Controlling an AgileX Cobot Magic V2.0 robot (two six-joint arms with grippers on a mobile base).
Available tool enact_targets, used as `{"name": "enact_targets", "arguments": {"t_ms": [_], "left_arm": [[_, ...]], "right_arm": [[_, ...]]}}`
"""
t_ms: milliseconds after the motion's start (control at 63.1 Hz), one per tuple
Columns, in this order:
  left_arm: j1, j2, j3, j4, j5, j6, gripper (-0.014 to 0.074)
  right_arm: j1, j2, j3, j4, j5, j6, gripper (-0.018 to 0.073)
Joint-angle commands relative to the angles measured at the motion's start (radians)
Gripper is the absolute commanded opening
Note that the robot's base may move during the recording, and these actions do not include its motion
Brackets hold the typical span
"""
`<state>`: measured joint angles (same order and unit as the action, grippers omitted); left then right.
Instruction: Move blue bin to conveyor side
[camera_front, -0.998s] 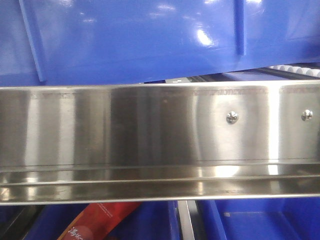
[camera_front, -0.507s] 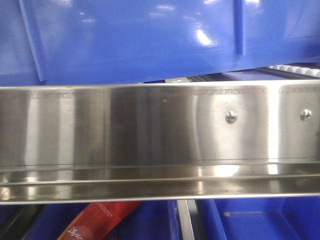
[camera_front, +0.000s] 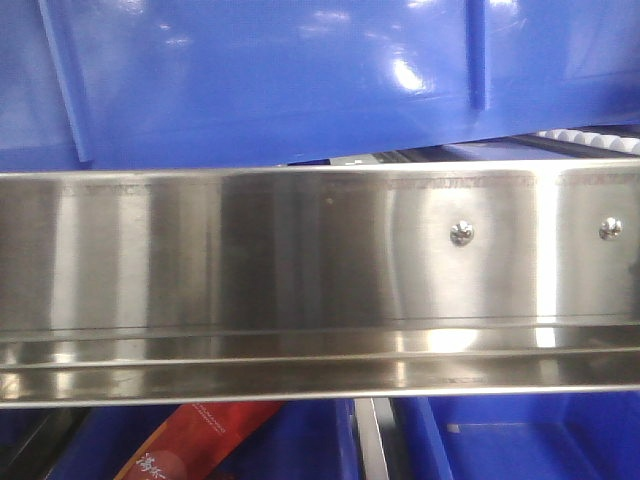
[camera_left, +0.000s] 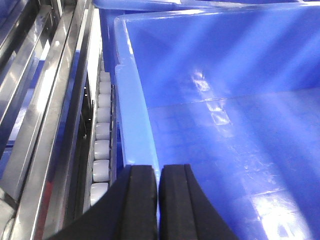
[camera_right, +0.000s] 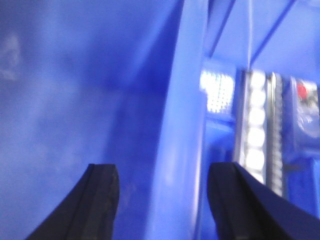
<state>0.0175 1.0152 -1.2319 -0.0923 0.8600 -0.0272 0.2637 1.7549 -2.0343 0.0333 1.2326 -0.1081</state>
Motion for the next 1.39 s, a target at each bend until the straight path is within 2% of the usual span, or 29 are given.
{"name": "enact_targets", "arguments": {"t_ms": [0,127,1204,1283,1378], "left_arm": [[0.000,0.000,-0.008,-0.010,-0.010,-0.003,0.0011],[0.000,0.000,-0.008,-0.010,-0.012,-0.003,0.0011],[0.000,0.000,-0.008,-0.010,-0.007,-0.003,0.0011],[0.000,0.000,-0.008,-0.010,-0.007,-0.003,0.0011],[0.000,0.000,-0.008,-0.010,-0.007,-0.003,0.0011]], "right_arm": [[0.002,-0.027,0.031,-0.033,-0.012,0.002,0.0289],[0.006,-0.030,0.032,-0.012,-0.012,0.002,0.0289],[0.004,-0.003,0.032,-0.033,-0.012,0.039,0.0286],[0.004,-0.003,0.032,-0.039,-0.012,0.039,0.0250],[0.004,-0.003,0.032,-0.048,-0.012,0.039,0.0116]]}}
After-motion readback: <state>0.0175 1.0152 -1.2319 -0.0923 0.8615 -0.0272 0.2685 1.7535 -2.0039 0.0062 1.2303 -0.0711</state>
